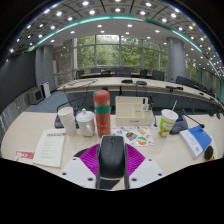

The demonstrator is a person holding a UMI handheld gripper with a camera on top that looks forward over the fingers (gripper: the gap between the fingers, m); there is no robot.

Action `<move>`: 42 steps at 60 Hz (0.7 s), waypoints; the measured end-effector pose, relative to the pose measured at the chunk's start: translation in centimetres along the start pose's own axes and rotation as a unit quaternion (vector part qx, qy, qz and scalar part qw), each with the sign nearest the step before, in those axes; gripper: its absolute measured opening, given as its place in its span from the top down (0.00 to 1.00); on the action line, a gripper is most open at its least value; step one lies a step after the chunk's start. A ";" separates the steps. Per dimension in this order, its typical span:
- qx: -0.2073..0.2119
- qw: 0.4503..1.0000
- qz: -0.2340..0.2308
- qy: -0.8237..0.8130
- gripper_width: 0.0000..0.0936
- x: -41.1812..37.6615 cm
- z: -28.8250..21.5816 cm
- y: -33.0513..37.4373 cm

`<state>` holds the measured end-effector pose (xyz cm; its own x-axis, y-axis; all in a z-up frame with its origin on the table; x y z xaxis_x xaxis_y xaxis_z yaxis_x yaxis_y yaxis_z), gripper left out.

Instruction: Arrange mouse

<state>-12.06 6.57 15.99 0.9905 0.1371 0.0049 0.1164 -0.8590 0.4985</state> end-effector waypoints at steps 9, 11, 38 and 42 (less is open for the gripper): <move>-0.043 0.999 -0.014 0.007 0.66 -5.3 5.1 -5.3; -0.048 0.999 -0.014 0.012 0.66 -6.0 5.9 -6.2; -0.094 0.996 0.003 -0.001 0.08 -6.6 8.4 -2.6; -0.084 0.996 0.004 0.005 0.08 -7.0 7.3 1.3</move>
<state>-18.30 0.87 10.32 0.9907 0.1352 0.0176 0.0932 -0.7657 0.6364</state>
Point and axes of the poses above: the point between the fingertips, and its own axes, seen from behind it with the camera up: x to the right, z down, y backward, against the way the camera looks, the point moved 5 cm from there along y, backward, against the way the camera looks, and after that the axes turned 1 degree about y, right-handed, at the moved point
